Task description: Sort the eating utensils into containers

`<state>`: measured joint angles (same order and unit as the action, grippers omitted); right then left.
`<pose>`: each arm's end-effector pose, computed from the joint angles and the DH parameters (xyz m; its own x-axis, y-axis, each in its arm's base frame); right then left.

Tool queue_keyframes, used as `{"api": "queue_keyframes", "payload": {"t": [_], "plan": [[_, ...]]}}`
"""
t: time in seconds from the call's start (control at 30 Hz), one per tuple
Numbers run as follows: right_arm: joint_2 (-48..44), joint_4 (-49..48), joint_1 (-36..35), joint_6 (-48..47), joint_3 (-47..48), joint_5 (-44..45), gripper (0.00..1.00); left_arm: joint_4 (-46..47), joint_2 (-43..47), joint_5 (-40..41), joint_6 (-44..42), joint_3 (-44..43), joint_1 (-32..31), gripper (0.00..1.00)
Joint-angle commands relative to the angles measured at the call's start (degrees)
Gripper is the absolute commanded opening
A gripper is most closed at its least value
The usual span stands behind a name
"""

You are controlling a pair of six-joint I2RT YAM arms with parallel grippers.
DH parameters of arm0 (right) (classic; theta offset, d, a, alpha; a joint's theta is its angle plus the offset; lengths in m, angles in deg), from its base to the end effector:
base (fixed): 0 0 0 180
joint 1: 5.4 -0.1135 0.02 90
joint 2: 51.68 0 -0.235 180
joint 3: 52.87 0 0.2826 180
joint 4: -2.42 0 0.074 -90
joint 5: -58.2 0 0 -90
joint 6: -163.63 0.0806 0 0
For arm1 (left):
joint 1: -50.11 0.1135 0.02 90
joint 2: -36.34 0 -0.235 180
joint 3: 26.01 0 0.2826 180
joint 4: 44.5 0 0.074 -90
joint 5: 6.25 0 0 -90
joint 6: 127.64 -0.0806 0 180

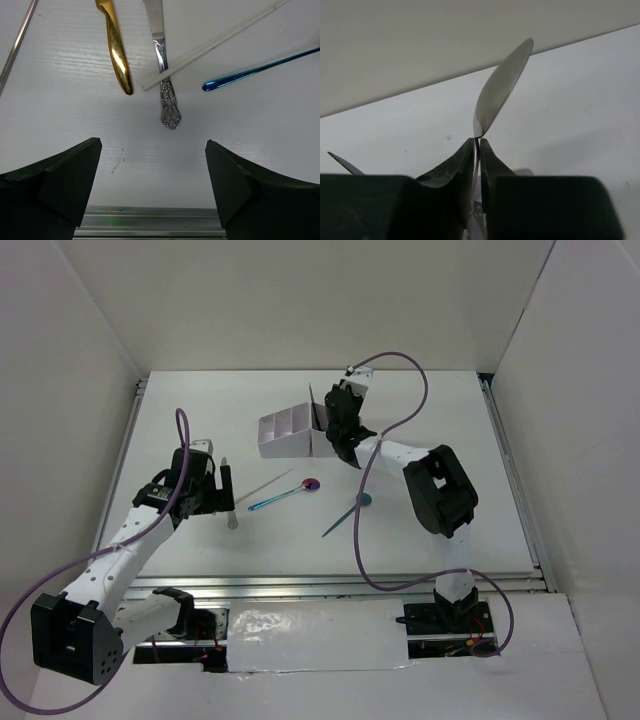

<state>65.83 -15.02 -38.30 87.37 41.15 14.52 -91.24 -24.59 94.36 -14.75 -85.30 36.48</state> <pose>0.4655 0.2317 0.1956 -0.0316 0.1749 -0.9841 0.2432 0.9563 0.1622 0.2854 -0.0539 0.1963 -0.7132 -0.2205 -0.6654 -0.1787 0.9751 -0.1315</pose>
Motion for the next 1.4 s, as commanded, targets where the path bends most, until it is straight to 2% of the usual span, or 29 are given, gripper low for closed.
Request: {"api": "queue_keyframes", "payload": {"t": [0.0, 0.07, 0.1, 0.2, 0.4, 0.53, 0.63, 0.8, 0.9, 0.97, 1.03, 1.37], "plan": [[-0.1, -1.9, -0.6, 0.1, 1.8, -0.9, 0.2, 0.8, 0.1, 0.3, 0.6, -1.4, 0.2, 0.99], [-0.3, -1.1, -0.6, 0.1, 2.4, -1.0, 0.26, 0.7, 0.4, 0.4, 0.6, -1.4, 0.3, 0.99], [-0.5, -0.7, -0.6, 0.1, 2.4, -1.3, 0.35, 0.7, 0.5, 0.4, 0.6, -1.4, 0.3, 0.99], [-2.0, -0.4, -0.6, 0.2, 1.8, -1.3, 0.44, 0.7, 1.1, 0.3, 0.6, -1.2, 0.3, 0.99], [-10.3, 1.4, -0.4, -0.1, -1.3, -1.0, 0.44, 0.8, 2.1, -0.2, 0.7, -1.1, 0.2, 0.99], [-20.2, 10.3, 0.5, 4.2, -4.2, -3.3, 0.45, 1.0, 2.7, 0.0, 0.7, -1.2, 0.2, 0.99], [-28.2, 25.9, 2.2, 10.8, -7.7, -8.1, 0.45, 0.9, 3.2, -0.2, 0.7, -1.2, 0.2, 0.99], [-36.3, 43.0, 3.5, 23.6, -18.1, -16.6, 0.47, 1.4, 4.3, -1.2, 0.7, -1.1, 0.3, 0.99], [-36.7, 48.0, 2.6, 30.7, -24.5, -20.7, 0.5, 1.4, 4.5, -1.8, 0.5, -0.9, 0.4, 0.99], [-35.6, 49.1, 1.6, 33.6, -27.5, -22.8, 0.6, 1.3, 4.2, -1.6, 0.5, -0.9, 0.3, 0.99], [-34.1, 47.8, 1.0, 37.1, -30.7, -25.3, 0.64, 1.0, 3.9, -1.3, 0.6, -1.0, 0.4, 0.99], [-26.7, 46.3, -1.1, 40.4, -30.9, -26.9, 0.61, 1.2, 4.0, -1.3, 0.7, -0.8, 0.3, 0.99]]}}
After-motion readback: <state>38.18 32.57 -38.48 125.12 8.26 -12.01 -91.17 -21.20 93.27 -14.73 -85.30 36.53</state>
